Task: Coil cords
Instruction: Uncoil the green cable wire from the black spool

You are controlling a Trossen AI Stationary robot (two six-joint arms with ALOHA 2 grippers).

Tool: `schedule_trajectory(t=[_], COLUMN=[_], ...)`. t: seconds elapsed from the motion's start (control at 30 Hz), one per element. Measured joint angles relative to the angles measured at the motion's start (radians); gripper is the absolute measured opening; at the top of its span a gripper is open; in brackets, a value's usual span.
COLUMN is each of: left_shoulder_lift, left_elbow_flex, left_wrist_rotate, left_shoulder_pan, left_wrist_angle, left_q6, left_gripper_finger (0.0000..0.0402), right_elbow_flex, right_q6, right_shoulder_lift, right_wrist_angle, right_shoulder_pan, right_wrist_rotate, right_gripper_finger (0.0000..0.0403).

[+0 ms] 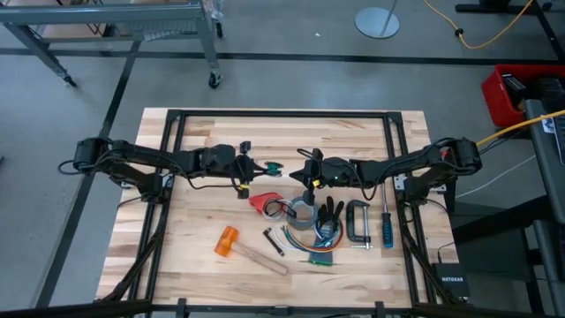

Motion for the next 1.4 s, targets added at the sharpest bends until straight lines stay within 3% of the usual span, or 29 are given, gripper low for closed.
schedule_trajectory(t=[0.37, 0.47, 0.87, 1.4], left_shoulder_lift=[0.000, 0.000, 0.000, 0.006], left_elbow_flex=[0.000, 0.000, 0.000, -0.004], left_wrist_rotate=[0.121, 0.126, 0.119, 0.121], left_shoulder_pan=[0.000, -0.001, -0.034, -0.069], left_wrist_angle=[0.081, 0.079, 0.108, 0.128], left_q6=[-0.049, -0.055, -0.051, -0.108], left_gripper_finger=[0.0001, 0.0001, 0.0001, 0.0001], right_elbow_flex=[0.049, 0.061, 0.074, 0.149], right_q6=[-0.022, -0.026, -0.052, -0.079], right_shoulder_lift=[-0.001, -0.001, -0.001, 0.115], right_wrist_angle=[-0.004, -0.006, -0.003, 0.034], right_shoulder_pan=[0.000, 0.000, 0.001, 0.000], right_wrist_rotate=[-0.026, -0.065, -0.060, -0.038], right_gripper_finger=[0.0014, 0.0005, 0.0005, 0.0002])
